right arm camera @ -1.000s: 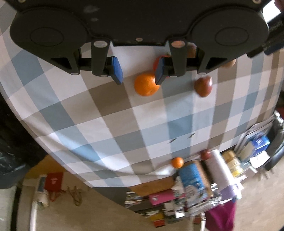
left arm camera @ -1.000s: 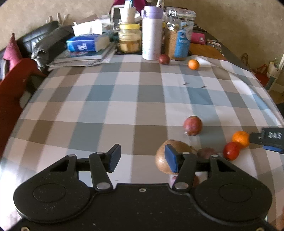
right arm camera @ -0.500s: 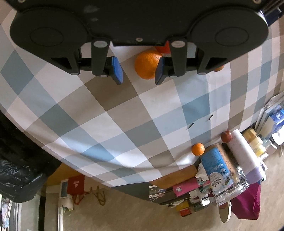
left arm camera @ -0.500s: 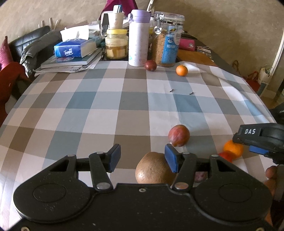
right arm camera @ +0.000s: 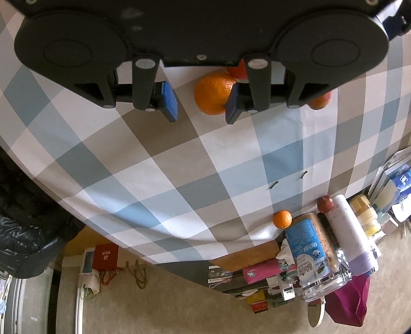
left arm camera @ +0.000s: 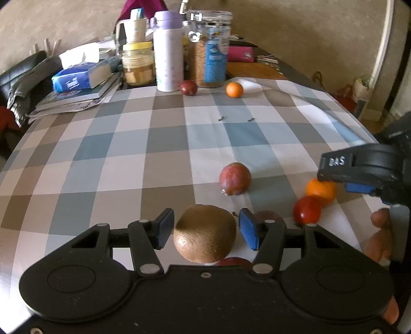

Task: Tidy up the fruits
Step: 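Close left gripper around the second brown kiwi and lift it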

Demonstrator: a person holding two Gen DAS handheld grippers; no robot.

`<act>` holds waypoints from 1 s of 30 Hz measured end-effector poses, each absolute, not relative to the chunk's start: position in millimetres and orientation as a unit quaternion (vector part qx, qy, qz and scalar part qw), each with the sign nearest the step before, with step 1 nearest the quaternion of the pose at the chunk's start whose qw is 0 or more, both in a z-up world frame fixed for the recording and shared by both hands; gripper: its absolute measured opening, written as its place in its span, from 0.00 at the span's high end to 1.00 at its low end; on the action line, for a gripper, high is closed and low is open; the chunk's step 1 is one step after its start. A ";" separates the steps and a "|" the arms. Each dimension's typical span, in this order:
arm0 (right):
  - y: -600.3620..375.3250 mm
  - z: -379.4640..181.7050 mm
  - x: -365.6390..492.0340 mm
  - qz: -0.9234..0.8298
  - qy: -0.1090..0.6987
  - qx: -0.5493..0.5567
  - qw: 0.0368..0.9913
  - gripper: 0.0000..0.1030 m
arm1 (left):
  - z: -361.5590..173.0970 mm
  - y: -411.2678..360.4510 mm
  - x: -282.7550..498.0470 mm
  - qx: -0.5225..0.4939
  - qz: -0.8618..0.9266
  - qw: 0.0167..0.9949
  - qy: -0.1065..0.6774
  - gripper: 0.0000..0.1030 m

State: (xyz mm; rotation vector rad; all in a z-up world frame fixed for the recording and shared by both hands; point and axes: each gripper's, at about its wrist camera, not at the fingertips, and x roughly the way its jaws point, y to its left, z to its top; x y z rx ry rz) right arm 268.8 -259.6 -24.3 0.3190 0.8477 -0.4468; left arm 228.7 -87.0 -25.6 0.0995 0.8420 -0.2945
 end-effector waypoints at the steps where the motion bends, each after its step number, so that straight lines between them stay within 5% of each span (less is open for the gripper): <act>1: -258.5 -24.6 269.1 -0.214 0.406 0.150 0.876 0.58 | -26.3 -88.2 228.0 0.052 -0.144 0.901 0.407 0.37; 30: -263.5 -20.5 261.5 -0.192 0.388 0.170 0.885 0.57 | -34.7 -64.2 242.3 -0.001 -0.105 0.898 0.427 0.41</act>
